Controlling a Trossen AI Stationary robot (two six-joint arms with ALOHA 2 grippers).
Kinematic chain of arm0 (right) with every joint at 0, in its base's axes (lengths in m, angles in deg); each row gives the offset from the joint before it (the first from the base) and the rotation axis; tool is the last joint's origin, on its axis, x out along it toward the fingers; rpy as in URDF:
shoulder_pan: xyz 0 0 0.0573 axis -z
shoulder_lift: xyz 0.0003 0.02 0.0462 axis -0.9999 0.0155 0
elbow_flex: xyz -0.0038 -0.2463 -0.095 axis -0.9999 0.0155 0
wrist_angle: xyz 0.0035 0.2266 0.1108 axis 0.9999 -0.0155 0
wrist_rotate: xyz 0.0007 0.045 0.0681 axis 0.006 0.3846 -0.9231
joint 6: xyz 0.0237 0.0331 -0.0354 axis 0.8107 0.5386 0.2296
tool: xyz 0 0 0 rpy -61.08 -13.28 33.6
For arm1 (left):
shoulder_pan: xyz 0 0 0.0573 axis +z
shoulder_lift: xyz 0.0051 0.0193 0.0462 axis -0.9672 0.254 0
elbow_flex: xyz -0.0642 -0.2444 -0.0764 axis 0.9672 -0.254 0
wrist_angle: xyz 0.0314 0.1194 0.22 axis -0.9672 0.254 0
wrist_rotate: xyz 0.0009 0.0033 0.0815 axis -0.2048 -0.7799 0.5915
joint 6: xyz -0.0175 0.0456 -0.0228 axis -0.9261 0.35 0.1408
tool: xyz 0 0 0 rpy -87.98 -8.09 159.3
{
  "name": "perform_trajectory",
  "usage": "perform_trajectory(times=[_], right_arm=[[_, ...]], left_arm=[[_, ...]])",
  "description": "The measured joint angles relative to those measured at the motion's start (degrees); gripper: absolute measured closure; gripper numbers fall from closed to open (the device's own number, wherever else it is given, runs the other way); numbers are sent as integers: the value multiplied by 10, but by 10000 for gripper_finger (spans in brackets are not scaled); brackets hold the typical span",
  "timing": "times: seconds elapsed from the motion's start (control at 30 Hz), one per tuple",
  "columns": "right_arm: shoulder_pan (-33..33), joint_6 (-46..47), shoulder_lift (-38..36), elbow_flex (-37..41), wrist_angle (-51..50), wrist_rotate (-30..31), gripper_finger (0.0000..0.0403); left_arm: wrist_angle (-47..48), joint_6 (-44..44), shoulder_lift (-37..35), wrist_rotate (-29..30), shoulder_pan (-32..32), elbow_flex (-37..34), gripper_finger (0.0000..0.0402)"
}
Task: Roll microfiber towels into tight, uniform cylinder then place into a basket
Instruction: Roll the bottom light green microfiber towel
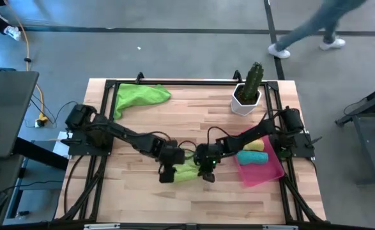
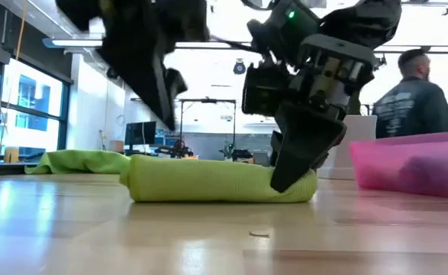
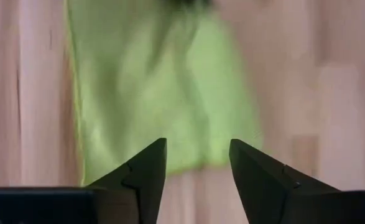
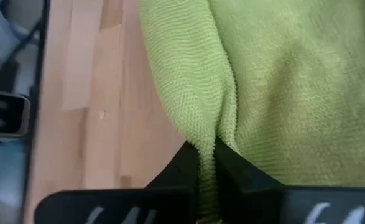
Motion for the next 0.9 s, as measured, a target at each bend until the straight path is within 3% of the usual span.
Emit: perform_trajectory(times=[0.4,0.63,0.9], right_arm=[[80,206,2,1,-12,-138,393],[92,225,1,1,-14,-159,387],[85,222,1,1,-13,-157,386]], left_arm=[[-62,16,46,254,-116,1,233],[-65,25,94,327,-122,2,233],[-68,58,123,338,-85,2,234]])
